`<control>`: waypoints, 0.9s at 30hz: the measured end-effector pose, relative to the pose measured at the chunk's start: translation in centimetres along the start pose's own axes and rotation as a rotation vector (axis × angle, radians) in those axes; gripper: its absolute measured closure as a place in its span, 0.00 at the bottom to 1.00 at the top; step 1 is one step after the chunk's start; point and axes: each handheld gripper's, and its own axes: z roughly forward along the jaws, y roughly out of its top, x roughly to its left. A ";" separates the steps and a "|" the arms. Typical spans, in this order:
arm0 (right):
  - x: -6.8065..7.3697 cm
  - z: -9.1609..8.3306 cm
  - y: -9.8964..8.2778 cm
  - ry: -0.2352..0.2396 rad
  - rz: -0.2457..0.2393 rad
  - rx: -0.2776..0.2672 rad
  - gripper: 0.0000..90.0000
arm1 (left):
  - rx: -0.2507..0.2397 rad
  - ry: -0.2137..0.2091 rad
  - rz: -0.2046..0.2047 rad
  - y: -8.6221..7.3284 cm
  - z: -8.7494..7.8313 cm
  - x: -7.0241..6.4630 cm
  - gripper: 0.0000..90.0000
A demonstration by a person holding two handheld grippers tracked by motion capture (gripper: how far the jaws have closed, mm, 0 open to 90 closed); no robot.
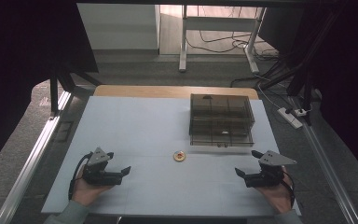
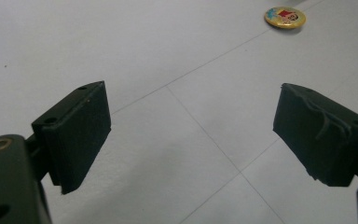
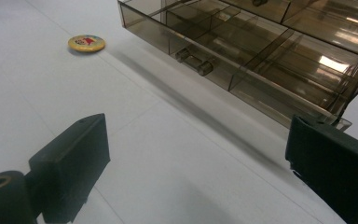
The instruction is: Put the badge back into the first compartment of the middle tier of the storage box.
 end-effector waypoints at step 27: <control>0.6 -0.1 -0.8 0.034 0.034 0.016 0.12 | 0.009 -0.034 0.045 0.7 0.5 -0.8 0.14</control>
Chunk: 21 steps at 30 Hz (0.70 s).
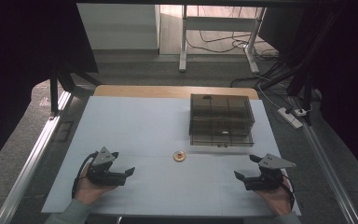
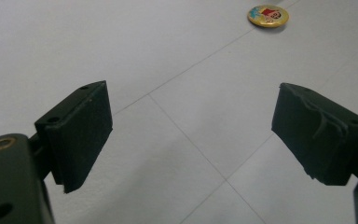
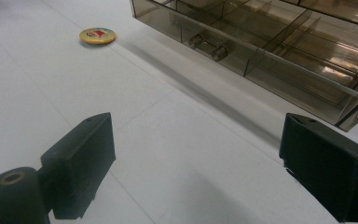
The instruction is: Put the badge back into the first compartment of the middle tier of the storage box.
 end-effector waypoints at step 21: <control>0.1 0.7 0.5 0.019 -0.004 0.000 0.14 | -0.009 -0.011 0.018 2.4 0.1 -0.4 0.15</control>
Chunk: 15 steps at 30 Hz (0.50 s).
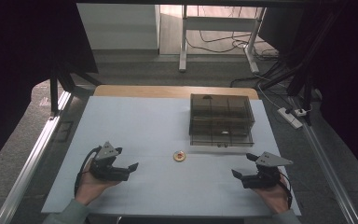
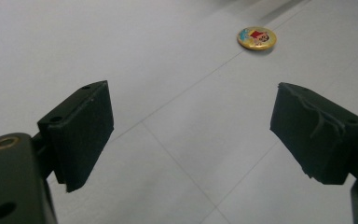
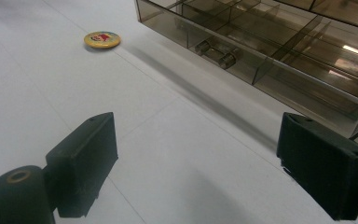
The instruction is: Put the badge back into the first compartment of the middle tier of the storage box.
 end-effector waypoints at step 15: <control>0.2 0.0 -0.1 -0.010 -0.008 0.010 0.14 | 0.013 -0.029 0.033 2.5 1.6 -0.6 0.15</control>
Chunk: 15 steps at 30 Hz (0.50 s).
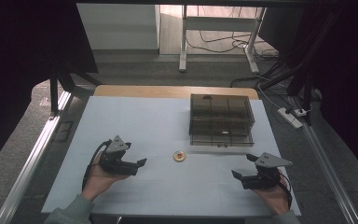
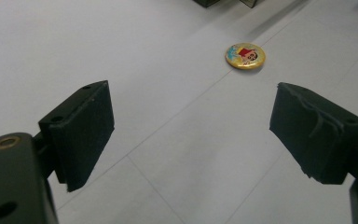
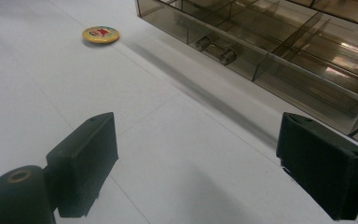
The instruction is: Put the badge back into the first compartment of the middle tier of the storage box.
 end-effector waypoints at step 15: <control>0.2 0.1 0.0 0.000 -0.009 0.012 0.14 | 0.023 -0.031 0.033 2.7 2.0 -0.7 0.15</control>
